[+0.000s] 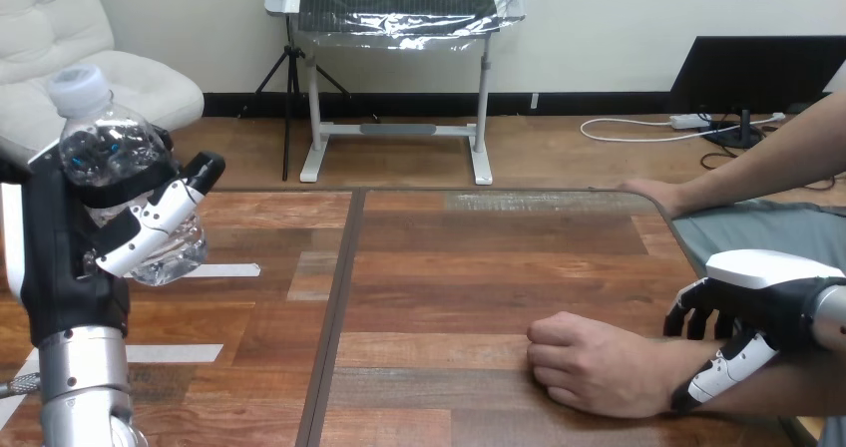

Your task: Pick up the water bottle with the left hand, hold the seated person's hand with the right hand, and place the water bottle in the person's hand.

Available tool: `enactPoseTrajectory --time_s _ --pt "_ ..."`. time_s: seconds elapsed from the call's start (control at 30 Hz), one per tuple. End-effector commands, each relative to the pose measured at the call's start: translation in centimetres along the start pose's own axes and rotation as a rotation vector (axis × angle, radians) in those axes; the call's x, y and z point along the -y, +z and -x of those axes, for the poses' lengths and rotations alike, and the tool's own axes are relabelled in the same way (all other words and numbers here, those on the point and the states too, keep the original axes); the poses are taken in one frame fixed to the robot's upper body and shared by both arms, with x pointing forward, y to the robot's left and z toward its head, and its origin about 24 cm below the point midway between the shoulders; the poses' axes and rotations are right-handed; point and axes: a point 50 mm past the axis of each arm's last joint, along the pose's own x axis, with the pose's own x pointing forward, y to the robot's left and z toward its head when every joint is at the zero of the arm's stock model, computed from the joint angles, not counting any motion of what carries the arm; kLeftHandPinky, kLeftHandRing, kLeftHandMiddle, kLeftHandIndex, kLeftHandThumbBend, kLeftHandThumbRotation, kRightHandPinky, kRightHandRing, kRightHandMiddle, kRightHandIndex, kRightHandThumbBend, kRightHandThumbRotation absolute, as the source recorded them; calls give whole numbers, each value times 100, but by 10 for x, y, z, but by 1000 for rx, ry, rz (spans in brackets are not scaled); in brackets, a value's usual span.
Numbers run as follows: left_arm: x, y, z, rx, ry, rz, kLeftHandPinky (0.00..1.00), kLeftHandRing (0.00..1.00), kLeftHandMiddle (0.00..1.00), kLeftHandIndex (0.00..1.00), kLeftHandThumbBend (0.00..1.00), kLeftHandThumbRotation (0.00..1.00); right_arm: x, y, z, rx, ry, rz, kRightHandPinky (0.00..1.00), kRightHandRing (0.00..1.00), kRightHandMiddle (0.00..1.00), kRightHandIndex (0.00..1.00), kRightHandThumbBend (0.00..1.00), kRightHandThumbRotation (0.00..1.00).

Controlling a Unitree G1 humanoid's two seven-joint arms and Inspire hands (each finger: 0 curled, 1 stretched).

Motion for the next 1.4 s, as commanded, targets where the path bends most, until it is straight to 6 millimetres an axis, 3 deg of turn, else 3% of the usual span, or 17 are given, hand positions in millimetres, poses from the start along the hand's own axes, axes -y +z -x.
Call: enactPoseTrajectory --time_s 0.0,0.3,0.5,0.87,1.37 --pt "6 26 -22 146 -6 25 24 30 35 41 61 0 -73 3 -14 -27 243 -129 62 70 77 79 85 47" --pt "6 27 -23 155 -6 34 24 30 35 41 60 0 -77 4 -15 -83 320 -225 64 75 82 83 91 43" --pt "5 27 -23 157 -4 42 24 30 35 41 60 0 -77 8 -15 -116 372 -240 56 75 85 89 98 45" --pt "5 27 -24 162 -6 29 24 30 35 41 60 0 -79 13 -14 -122 396 -247 47 71 85 92 100 46" --pt "5 26 -24 155 -12 31 24 30 35 40 59 0 -71 13 -7 -91 360 -271 56 78 89 92 100 44"
